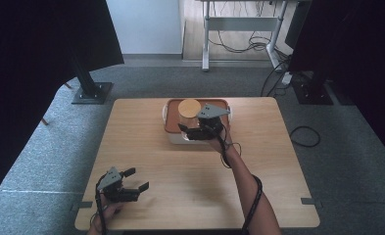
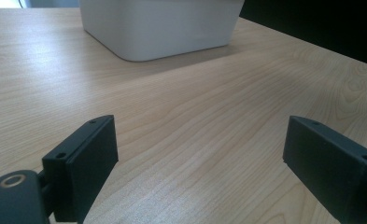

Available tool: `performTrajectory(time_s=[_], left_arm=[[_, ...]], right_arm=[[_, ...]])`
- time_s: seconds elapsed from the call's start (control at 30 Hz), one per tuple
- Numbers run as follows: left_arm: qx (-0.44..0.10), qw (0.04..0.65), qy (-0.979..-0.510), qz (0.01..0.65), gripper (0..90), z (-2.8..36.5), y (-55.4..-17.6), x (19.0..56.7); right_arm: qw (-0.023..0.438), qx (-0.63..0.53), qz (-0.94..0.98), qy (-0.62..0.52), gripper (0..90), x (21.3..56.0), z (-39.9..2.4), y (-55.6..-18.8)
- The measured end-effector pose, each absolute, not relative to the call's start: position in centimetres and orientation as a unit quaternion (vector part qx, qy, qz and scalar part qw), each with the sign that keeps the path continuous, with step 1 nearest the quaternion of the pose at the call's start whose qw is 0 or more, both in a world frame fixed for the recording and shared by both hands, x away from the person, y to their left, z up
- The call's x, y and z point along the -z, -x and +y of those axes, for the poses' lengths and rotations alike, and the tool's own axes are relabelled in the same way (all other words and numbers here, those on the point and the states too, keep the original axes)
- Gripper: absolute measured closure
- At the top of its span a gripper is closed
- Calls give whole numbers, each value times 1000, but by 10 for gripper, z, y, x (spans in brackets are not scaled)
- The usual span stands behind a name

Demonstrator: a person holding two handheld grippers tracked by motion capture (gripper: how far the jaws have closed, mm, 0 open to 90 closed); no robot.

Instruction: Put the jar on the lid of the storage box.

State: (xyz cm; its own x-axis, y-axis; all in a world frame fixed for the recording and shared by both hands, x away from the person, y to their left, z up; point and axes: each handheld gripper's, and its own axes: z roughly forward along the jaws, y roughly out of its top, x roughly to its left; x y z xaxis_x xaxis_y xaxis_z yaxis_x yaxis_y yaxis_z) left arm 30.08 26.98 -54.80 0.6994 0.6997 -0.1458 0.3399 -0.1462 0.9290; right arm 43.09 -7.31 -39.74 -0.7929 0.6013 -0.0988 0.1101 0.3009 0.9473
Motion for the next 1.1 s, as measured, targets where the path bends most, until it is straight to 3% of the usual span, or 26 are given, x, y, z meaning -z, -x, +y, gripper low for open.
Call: performTrajectory(time_s=[1.1], left_arm=[[-173, 548, -740, 349, 97, 268, -299, 548]], right_arm=[[226, -540, 769, -256, 256, 401, -66, -464]])
